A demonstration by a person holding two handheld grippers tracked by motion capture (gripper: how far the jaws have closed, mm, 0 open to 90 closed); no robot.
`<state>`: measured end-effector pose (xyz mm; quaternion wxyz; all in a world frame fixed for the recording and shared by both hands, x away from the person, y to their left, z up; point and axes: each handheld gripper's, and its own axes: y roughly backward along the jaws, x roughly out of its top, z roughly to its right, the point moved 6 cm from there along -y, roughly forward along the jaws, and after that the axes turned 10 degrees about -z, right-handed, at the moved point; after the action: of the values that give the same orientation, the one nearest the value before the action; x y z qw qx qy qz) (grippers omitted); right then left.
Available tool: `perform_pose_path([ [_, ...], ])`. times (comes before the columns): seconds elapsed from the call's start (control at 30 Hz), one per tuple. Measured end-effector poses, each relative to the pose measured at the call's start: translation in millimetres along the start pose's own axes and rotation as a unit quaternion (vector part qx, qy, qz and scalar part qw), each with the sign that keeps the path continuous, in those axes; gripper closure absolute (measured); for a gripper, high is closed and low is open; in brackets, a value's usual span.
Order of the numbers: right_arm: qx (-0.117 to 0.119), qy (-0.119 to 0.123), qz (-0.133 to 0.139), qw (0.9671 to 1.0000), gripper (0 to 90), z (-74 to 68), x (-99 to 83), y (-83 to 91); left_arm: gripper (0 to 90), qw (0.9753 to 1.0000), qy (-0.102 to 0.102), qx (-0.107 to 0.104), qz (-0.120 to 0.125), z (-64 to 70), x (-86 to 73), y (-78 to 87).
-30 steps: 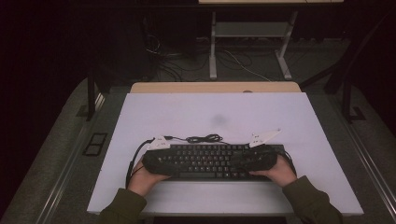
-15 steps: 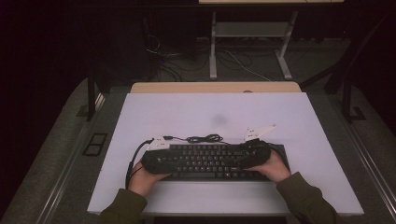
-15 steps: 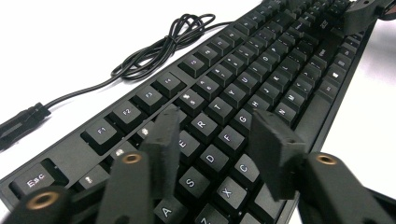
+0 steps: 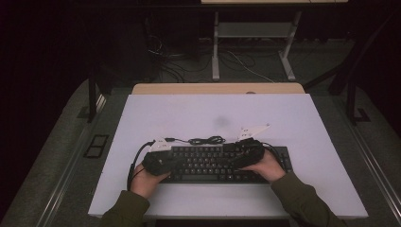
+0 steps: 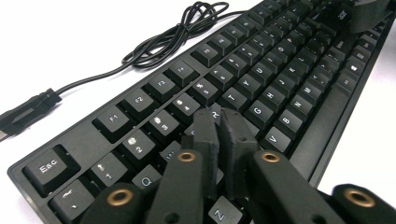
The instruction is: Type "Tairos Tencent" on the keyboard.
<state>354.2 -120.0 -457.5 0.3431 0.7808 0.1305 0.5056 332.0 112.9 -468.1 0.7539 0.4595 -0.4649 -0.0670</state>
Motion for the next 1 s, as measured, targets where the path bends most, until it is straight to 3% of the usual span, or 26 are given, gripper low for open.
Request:
perform_pose_path([
  [0.47, 0.004, 0.008, -0.001, 1.0, 29.3, -3.3, 8.6, -14.3, 89.3, 0.9999, 0.006, -0.001, 0.011, -6.4, 5.5, -2.5],
  [0.8, 0.006, 0.011, 0.002, 0.9999, 29.3, -5.4, 13.1, -19.6, 89.4, 1.0, 0.006, -0.004, 0.0, -8.2, 6.0, -11.5],
  [0.9, 0.007, 0.012, 0.002, 0.9999, 29.3, -5.9, 14.2, -20.2, 89.4, 0.9999, -0.002, 0.002, -0.01, -8.3, 4.8, -13.6],
  [1.0, 0.006, 0.011, 0.004, 0.9999, 29.3, -5.6, 15.3, -20.9, 89.4, 1.0, 0.003, -0.003, -0.005, -8.0, 5.3, -14.1],
])
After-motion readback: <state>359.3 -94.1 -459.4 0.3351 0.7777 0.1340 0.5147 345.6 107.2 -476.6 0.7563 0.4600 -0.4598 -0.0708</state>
